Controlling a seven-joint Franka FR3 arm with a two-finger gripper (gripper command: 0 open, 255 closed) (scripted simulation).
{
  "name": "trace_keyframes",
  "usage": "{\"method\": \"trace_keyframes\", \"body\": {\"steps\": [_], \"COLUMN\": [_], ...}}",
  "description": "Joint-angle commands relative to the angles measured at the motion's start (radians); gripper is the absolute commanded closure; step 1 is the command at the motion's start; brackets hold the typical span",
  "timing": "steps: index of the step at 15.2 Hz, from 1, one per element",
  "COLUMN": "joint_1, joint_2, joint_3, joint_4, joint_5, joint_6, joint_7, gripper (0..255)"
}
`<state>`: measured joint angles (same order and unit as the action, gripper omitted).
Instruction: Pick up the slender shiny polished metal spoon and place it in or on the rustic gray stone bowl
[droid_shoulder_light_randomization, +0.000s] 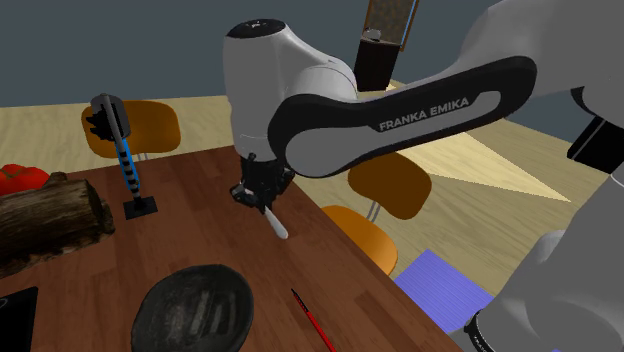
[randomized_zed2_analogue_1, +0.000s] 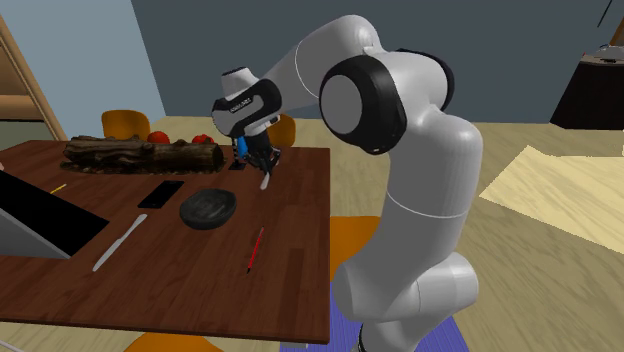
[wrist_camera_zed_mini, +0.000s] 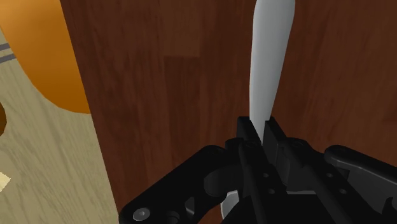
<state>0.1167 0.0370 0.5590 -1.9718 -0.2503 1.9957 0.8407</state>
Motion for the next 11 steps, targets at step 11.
{"method": "trace_keyframes", "body": {"steps": [11], "joint_1": [0.082], "joint_2": [0.038], "joint_3": [0.071], "joint_4": [0.134], "joint_5": [-0.011], "joint_6": [-0.134], "joint_7": [0.129], "gripper": [255]}}
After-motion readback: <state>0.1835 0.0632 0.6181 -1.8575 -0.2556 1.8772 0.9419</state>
